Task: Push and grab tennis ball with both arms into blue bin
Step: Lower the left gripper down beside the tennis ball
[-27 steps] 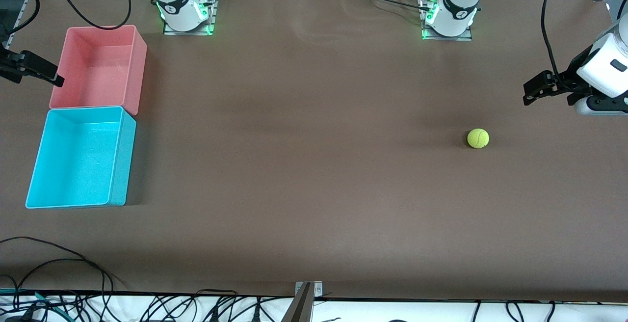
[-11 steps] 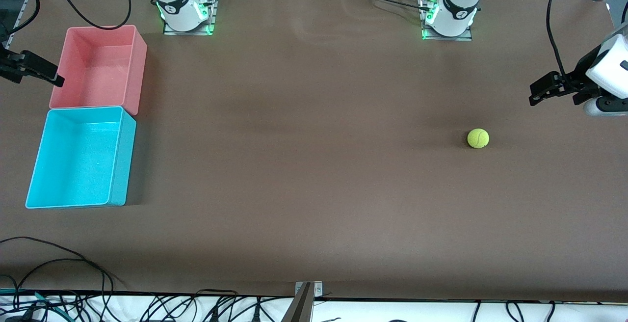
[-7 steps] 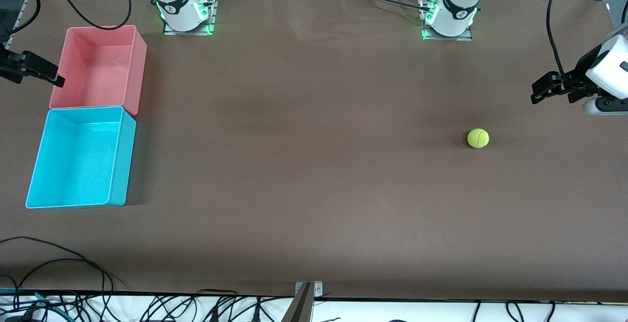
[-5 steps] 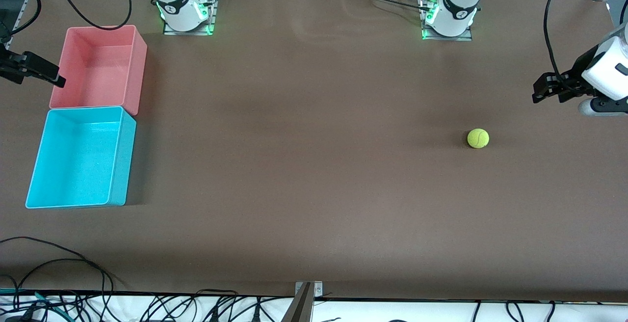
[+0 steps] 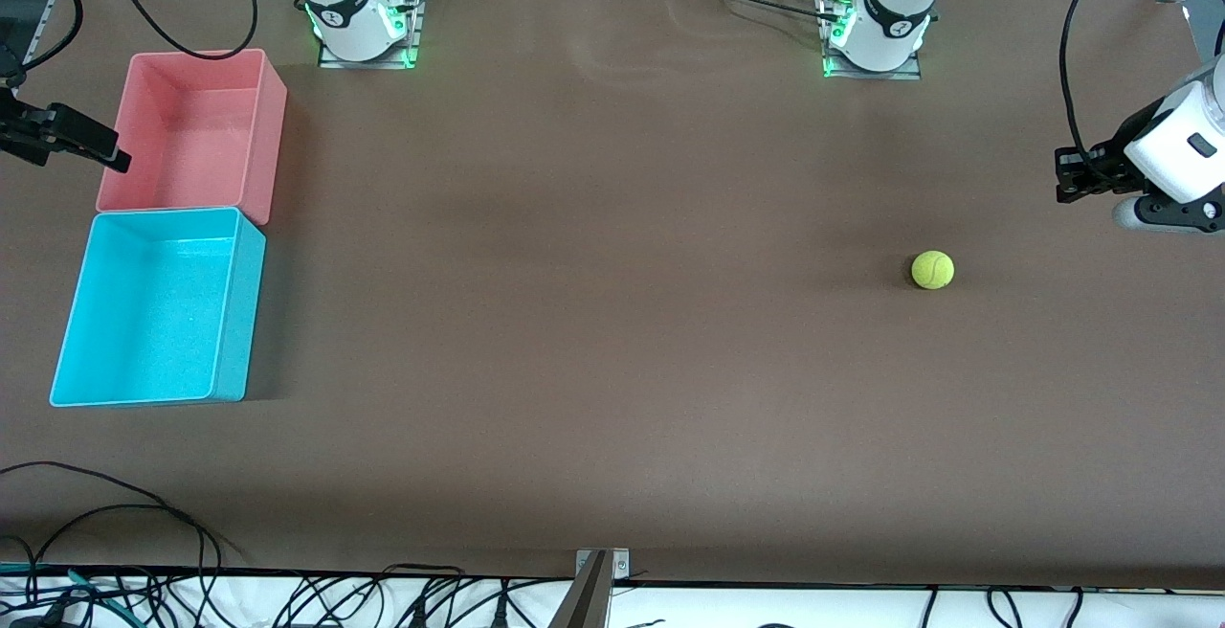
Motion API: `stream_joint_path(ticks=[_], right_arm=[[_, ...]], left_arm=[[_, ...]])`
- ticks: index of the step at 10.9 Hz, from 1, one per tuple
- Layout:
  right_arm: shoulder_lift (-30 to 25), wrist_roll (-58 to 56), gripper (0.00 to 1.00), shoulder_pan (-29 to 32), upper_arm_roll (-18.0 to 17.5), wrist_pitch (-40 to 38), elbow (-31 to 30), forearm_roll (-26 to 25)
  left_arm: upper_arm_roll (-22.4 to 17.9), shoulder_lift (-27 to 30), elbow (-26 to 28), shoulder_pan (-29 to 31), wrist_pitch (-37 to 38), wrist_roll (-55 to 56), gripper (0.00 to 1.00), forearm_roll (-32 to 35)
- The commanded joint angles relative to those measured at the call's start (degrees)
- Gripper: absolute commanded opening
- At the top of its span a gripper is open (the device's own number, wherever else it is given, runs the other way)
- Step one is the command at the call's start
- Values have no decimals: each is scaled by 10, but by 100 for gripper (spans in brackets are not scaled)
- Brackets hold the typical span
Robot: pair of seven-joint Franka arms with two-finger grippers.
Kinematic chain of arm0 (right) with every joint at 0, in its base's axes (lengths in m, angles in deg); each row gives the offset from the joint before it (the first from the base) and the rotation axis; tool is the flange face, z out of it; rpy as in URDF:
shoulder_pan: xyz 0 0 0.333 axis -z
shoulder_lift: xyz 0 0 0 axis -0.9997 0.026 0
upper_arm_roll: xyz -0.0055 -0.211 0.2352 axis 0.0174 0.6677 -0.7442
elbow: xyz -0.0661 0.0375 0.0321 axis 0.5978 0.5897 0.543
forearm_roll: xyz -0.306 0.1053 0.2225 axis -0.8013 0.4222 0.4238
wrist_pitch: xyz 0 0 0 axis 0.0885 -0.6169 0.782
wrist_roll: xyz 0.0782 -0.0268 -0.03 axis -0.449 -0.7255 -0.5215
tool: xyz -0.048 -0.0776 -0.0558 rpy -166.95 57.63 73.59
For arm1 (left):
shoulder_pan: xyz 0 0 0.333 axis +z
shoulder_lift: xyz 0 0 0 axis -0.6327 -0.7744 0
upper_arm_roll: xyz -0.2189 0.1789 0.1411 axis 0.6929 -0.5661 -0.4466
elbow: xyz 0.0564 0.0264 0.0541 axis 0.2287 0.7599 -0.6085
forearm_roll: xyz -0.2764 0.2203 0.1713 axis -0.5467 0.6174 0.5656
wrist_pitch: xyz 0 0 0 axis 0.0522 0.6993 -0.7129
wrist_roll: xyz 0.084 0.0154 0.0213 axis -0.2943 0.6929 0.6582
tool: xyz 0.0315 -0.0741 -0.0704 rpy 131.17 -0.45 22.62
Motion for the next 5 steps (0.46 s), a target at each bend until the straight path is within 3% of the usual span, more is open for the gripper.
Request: stream_joint_path(ticks=[1, 4, 5], right_arm=[[3, 8, 100, -1, -1, -3, 10, -3], [3, 8, 100, -1, -1, -2, 10, -3], [3, 8, 100, -2, 0, -3, 10, -3]], left_arm=[[2, -12, -2, 34, 0, -187, 0, 2], [2, -7, 22, 46, -11, -266, 0, 2], [2, -7, 28, 46, -28, -340, 0, 3]])
